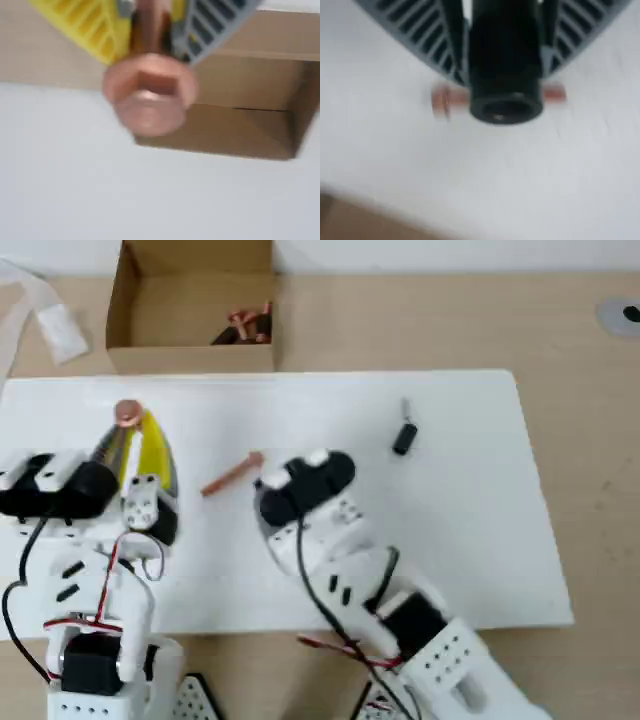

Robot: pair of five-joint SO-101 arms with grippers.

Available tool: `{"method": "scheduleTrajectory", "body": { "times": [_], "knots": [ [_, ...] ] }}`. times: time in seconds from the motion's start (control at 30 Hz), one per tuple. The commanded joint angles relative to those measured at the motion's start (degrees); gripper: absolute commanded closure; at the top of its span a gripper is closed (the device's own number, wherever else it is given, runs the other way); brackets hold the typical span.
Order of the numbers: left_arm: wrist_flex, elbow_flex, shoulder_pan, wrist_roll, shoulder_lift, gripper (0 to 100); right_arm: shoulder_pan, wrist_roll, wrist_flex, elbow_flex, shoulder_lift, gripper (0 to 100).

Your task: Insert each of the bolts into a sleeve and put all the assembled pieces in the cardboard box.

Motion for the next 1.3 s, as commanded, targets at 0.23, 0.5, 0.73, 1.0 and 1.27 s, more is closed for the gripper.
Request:
{"method": "scheduleTrajectory", "body": {
  "times": [0.23, 0.5, 0.73, 1.0, 1.27],
  "knots": [
    [-1.8, -1.0, 16.5, 0.5, -1.1, 99, -1.5, 0.7, -26.8, 13.6, -10.4, 98.9],
    [-1.8, -4.5, 20.4, 3.6, -1.2, 99, -1.5, 0.7, -24.4, 15.3, -15.3, 98.9],
    [-1.6, -6.9, 20.4, 5.0, -0.8, 99, -1.4, 0.6, -20.4, 15.3, -16.6, 98.9],
    [-1.4, -11.3, 20.4, 5.7, -0.7, 99, -1.4, 0.4, -19.2, 15.3, -16.6, 98.9],
    [-1.8, -8.4, 20.4, 9.8, -0.7, 99, -1.4, 0.4, -18.7, 15.3, -16.5, 98.9]
  ]
}}
